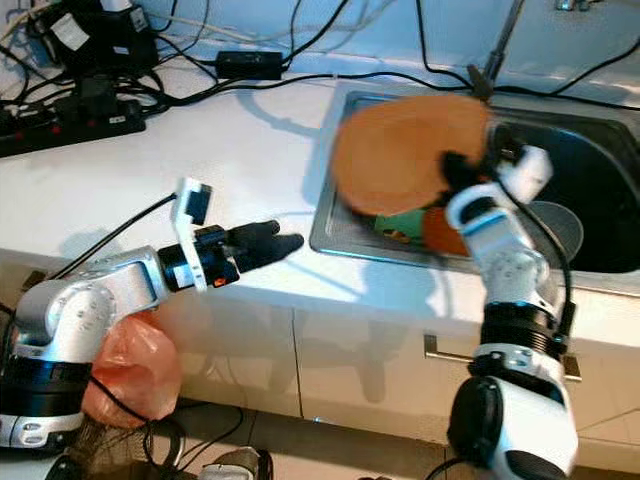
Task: Kitchen organization
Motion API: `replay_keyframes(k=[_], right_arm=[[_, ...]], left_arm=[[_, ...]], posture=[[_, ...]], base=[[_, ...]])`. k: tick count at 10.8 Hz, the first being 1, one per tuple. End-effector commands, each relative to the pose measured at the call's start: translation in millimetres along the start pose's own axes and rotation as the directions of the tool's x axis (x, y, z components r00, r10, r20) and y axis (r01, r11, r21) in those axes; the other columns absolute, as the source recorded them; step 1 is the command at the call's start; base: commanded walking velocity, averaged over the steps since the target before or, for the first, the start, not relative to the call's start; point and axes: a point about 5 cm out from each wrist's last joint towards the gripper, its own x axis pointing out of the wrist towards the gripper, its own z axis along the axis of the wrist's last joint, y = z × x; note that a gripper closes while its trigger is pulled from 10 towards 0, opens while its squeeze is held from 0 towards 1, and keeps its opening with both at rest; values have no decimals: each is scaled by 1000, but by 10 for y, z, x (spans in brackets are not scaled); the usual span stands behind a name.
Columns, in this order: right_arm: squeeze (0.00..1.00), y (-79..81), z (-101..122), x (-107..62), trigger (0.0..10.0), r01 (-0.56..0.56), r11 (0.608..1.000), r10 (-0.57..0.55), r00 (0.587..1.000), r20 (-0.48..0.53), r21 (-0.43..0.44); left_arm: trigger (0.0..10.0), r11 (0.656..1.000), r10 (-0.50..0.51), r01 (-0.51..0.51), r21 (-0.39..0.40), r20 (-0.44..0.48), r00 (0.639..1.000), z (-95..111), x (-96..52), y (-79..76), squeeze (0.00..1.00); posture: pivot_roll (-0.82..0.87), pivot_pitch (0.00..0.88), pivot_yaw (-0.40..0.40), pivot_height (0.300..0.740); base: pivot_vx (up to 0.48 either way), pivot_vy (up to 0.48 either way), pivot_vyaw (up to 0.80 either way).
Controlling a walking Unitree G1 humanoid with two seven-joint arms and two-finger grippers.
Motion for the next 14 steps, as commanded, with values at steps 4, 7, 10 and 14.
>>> replay_keyframes(k=[4, 7, 10, 14], right_arm=[[0, -384, -179, -6, 0, 234, 938, -253, 967, -43, -256], [0, -516, -280, -24, 0, 286, 908, -318, 946, -60, -306], [0, -576, -401, -28, 0, 303, 887, -352, 932, -85, -347], [0, -625, -438, -36, 10000, 313, 854, -381, 920, -90, -415]], left_arm=[[10000, 973, 103, -102, 208, 5, 995, 73, 63, 71, 1000], [10000, 936, 137, -152, 317, 71, 988, 206, 165, 64, 1000], [10000, 921, 121, -151, 358, 105, 987, 320, 291, 46, 1000], [10000, 916, 42, -50, 397, 30, 999, 207, 508, -51, 1000]], posture=[[158, 86, 1, 740], [168, 90, 6, 740], [166, 90, 16, 740], [154, 90, 27, 740]], base=[[0, 0, 0], [0, 0, 0], [0, 0, 0], [0, 0, 0]])
